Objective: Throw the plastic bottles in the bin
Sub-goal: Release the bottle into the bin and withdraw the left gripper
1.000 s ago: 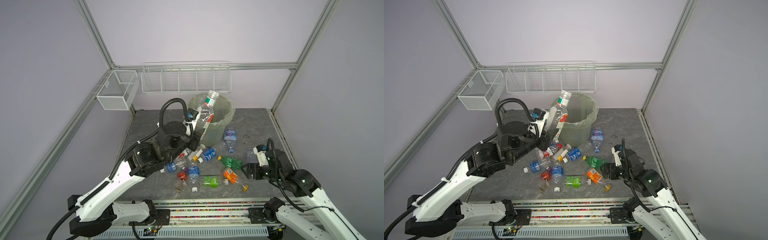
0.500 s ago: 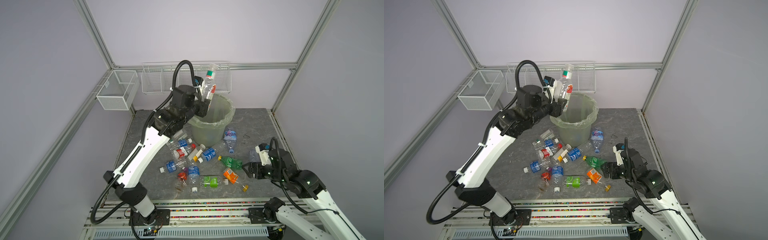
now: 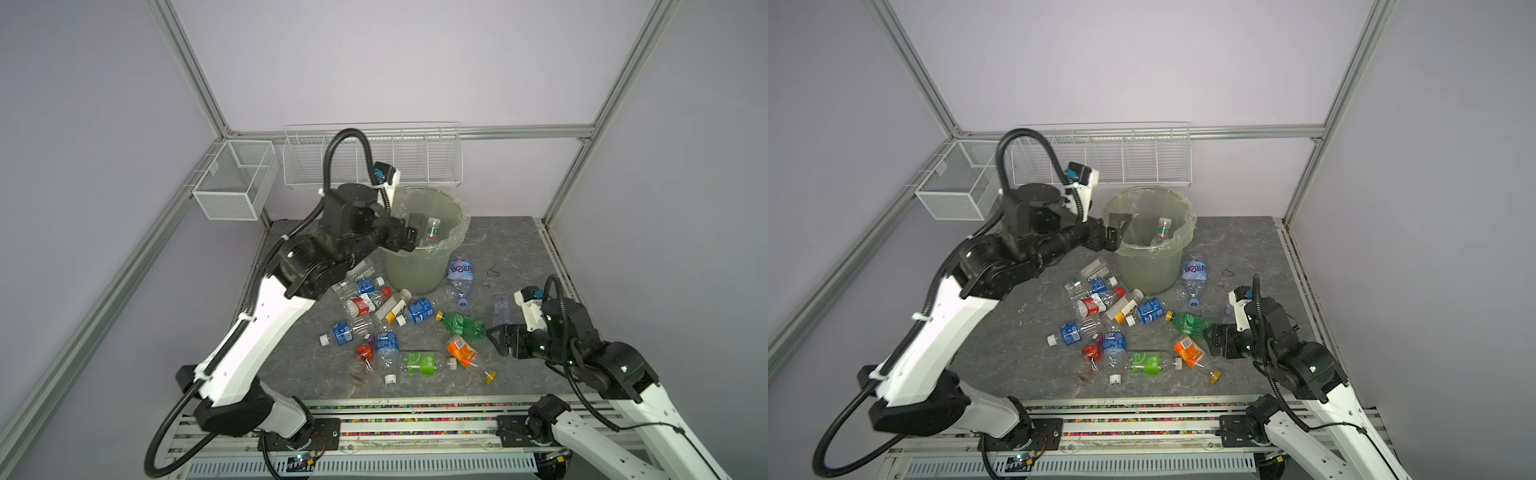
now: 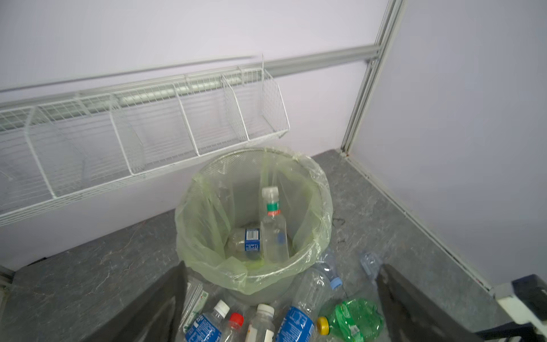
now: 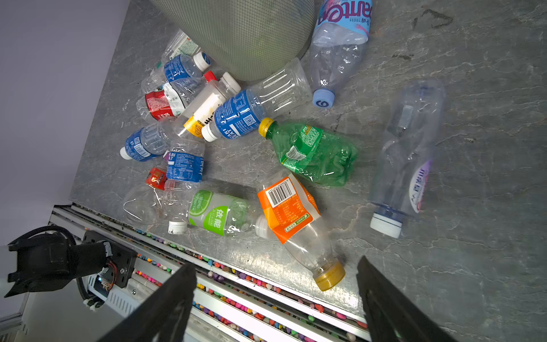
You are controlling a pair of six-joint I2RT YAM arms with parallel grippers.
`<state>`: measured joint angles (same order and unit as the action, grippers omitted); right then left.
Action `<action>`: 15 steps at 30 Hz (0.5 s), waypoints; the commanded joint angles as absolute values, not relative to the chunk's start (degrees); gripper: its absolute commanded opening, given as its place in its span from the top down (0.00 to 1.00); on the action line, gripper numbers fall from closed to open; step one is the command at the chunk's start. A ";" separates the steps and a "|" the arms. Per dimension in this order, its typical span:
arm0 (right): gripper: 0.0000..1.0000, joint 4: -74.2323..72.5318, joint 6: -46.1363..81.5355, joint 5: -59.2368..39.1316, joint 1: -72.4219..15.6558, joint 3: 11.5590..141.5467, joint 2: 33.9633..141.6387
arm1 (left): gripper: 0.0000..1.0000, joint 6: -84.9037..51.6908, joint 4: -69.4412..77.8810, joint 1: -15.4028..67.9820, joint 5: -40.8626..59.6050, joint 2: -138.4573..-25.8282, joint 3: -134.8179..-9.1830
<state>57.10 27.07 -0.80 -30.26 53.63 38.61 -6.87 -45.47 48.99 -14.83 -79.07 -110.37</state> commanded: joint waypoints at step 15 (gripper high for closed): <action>0.12 63.90 33.08 10.10 -28.85 54.23 44.08 | 0.06 -21.53 -38.03 49.02 -17.75 -43.69 -65.12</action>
<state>62.11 31.18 7.75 -29.47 53.65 43.20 -17.98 -37.32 48.95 -16.75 -45.98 -67.77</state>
